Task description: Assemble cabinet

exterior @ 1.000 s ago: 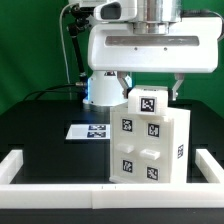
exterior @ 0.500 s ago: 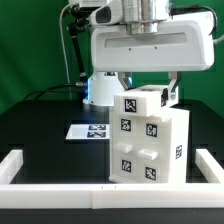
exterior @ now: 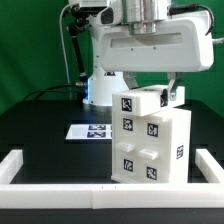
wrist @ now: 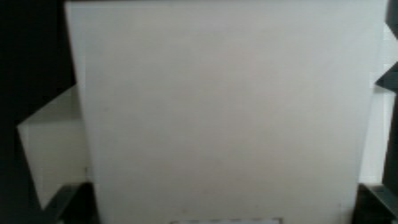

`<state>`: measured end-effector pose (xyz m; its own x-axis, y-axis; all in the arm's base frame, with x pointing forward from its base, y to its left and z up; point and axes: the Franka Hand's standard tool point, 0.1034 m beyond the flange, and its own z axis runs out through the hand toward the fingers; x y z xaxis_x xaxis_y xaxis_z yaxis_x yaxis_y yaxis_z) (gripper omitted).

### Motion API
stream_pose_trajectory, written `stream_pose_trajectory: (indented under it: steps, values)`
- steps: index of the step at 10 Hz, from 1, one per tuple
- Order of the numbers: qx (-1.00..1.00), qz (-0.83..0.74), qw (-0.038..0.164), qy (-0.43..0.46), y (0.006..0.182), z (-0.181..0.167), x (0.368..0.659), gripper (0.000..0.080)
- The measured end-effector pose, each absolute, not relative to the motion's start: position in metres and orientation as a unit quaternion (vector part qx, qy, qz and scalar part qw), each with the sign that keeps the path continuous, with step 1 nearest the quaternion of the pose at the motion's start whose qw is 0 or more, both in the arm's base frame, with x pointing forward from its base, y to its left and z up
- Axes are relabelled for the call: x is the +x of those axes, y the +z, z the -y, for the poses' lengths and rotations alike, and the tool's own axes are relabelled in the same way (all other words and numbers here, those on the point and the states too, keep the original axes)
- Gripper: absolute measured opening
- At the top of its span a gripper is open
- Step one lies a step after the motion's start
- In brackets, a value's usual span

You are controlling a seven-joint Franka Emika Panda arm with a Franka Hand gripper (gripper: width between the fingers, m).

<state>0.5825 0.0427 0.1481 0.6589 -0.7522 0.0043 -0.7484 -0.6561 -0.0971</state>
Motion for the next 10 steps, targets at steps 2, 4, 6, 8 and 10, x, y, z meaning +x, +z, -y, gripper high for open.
stream_pose_trajectory:
  steps: [2, 4, 6, 8, 10]
  values:
    - [-0.866, -0.496, 0.057, -0.031, 0.1477, -0.0430, 0.5824, 0.0560]
    - [-0.831, -0.552, 0.068, -0.022, 0.1474, -0.0418, 0.5825, 0.0560]
    - [-0.795, -0.603, 0.070, -0.007, 0.1464, -0.0443, 0.5804, 0.0560]
    - [-0.768, -0.637, 0.068, -0.001, 0.1458, -0.0478, 0.5798, 0.0560]
    - [-0.758, -0.648, 0.071, 0.002, 0.1458, -0.0484, 0.5799, 0.0560]
